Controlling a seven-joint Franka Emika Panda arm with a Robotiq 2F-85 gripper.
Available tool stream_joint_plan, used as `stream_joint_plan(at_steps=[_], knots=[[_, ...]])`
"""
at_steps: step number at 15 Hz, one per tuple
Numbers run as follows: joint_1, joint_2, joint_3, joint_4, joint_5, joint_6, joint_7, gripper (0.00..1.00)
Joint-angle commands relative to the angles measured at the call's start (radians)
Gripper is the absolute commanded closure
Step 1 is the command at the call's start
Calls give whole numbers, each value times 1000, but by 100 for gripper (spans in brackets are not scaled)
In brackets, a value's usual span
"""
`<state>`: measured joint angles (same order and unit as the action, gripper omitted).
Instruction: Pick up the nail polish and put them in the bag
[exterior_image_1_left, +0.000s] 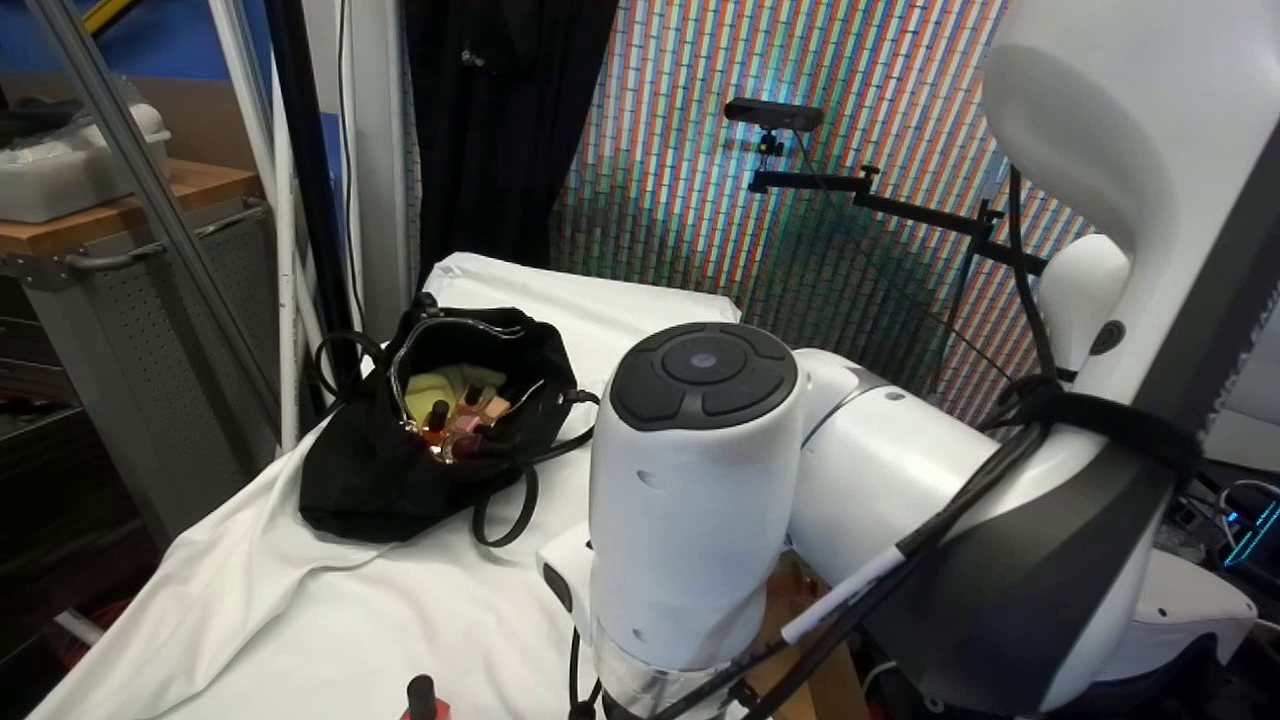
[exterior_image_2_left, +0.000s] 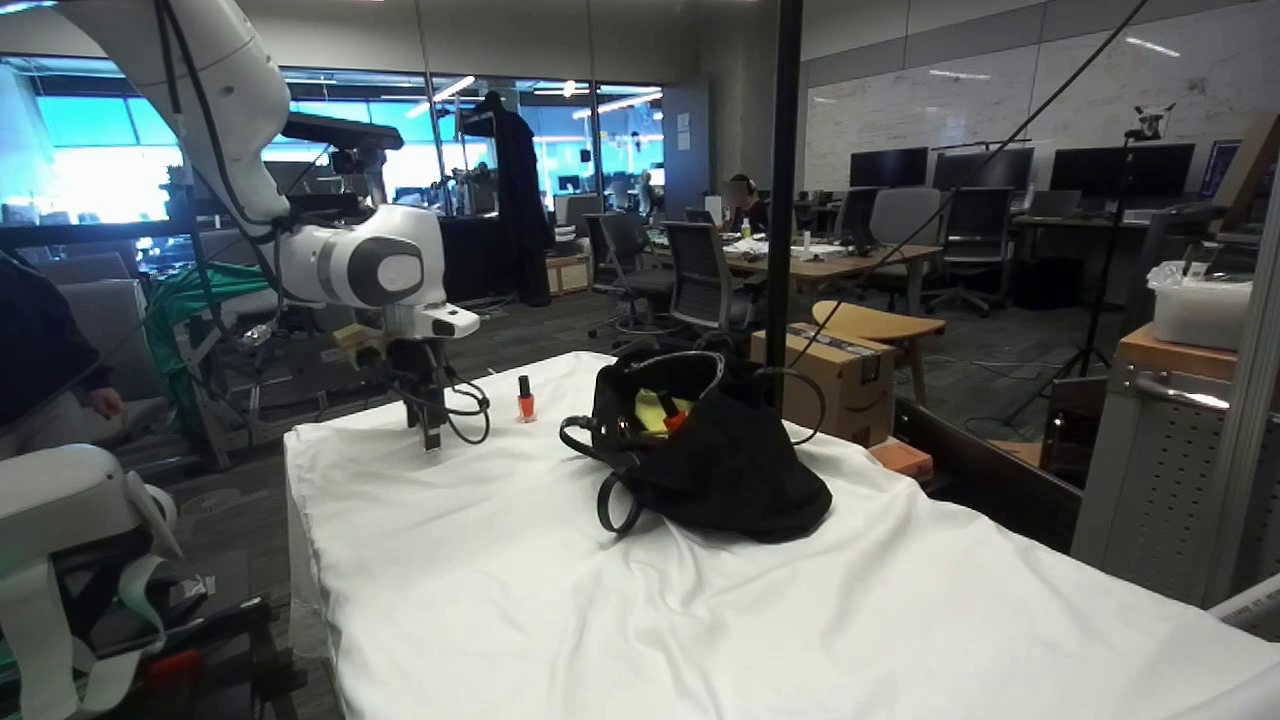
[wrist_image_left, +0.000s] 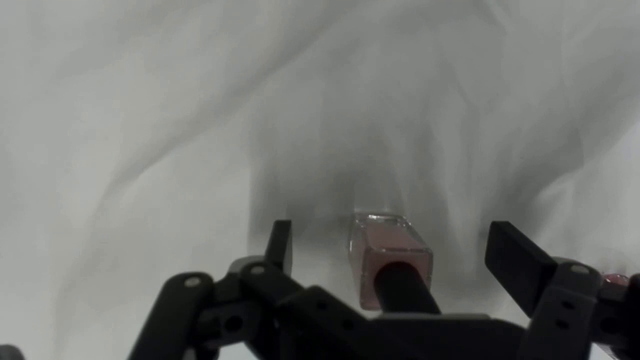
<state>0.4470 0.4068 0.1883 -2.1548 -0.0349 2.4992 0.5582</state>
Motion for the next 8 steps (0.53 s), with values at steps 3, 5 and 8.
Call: stream_joint_plan(at_steps=[3, 5, 8], knots=[[-17, 2, 7, -5, 25, 14, -58, 0], [-19, 1, 7, -5, 28, 13, -66, 0], [-19, 2, 6, -3, 29, 9, -71, 6]])
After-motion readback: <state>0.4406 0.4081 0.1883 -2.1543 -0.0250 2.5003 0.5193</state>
